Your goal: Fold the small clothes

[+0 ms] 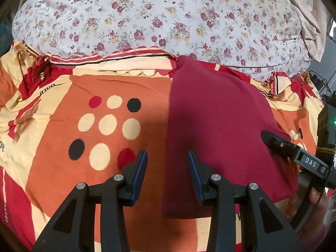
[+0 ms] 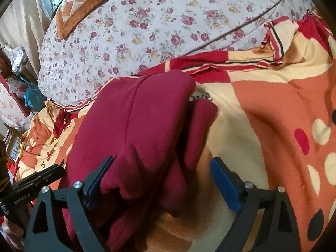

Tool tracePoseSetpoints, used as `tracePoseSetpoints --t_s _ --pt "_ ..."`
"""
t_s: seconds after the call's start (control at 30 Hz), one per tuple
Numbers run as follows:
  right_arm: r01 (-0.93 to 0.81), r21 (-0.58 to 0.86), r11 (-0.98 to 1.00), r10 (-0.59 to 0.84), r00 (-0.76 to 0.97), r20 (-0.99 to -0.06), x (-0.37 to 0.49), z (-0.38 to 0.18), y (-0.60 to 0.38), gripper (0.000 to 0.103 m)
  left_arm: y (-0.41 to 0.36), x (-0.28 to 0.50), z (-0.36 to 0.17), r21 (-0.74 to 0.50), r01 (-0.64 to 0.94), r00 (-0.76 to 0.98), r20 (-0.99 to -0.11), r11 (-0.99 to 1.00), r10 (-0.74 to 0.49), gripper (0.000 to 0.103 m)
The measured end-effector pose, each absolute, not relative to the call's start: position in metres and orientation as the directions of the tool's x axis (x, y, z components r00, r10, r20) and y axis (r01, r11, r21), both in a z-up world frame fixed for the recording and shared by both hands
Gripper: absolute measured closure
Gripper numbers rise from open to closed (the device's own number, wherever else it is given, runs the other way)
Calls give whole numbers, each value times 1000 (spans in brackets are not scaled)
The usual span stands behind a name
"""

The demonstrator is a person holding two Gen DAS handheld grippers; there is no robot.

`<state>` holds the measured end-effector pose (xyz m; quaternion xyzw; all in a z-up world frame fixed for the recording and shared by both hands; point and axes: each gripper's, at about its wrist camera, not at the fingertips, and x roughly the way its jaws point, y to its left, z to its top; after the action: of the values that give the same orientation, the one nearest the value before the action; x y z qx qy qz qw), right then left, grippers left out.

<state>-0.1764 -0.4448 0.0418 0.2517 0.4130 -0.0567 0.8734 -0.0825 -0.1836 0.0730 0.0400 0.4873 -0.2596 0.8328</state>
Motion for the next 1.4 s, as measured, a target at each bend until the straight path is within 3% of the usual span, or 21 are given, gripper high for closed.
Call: tracePoseSetpoints --t_s 0.53,0.87,1.0,1.4 --pt "308 396 865 118 642 -758 -172 38 -448 6 -193 -72 72 -190 515 380 -823 836 -422 85" --pt "323 493 808 181 660 -729 -155 27 -464 3 -205 -27 68 -407 535 182 -800 740 -571 85" --pt "319 508 800 186 673 -716 -153 27 -464 3 -218 -21 67 -402 566 178 -793 720 -583 78" --pt "290 489 822 184 678 -712 -147 25 -455 3 -234 5 40 -493 520 81 -784 697 -615 43"
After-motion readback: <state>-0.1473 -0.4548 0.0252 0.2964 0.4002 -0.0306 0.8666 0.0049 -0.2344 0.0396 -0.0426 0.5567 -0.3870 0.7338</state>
